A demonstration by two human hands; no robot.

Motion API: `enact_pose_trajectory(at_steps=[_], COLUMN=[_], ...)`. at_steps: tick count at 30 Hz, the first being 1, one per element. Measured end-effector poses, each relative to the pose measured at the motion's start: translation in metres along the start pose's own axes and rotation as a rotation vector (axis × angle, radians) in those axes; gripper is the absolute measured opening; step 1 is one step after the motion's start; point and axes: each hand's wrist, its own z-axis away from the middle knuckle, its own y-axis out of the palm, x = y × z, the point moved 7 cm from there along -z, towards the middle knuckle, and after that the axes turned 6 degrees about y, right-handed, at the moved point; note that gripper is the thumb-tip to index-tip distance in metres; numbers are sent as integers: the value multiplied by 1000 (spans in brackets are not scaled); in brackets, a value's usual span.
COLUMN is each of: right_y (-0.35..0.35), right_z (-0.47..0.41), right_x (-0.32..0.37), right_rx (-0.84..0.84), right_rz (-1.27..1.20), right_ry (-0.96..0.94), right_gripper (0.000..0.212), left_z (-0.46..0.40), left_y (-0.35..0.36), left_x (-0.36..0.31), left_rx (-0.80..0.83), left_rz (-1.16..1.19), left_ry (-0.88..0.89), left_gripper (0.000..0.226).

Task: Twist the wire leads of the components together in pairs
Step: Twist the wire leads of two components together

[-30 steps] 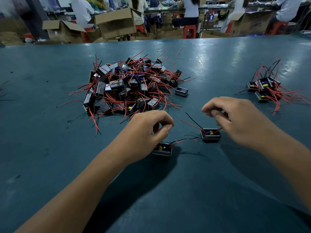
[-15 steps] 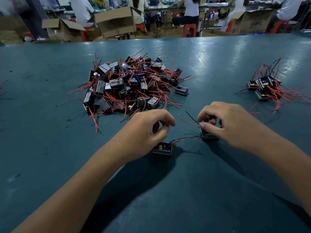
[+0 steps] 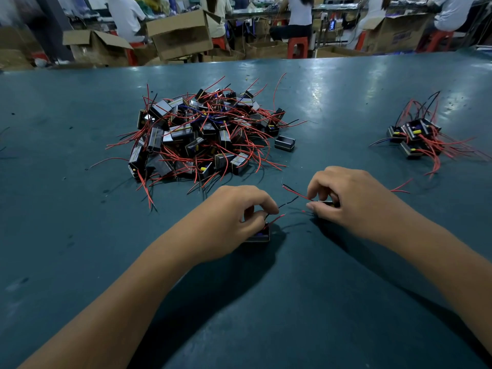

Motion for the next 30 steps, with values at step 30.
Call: enact_pose_trajectory(at_steps=[30], right_y=[-4], right_z=[2], right_x=[-5], right_rx=[-18], right_rz=[-67], right_ry=[114], right_gripper=[14], left_z=[-4], left_y=[3], left_x=[-2], left_rx=[-191], left_rz=[-169], left_ry=[-44], left_gripper=[9])
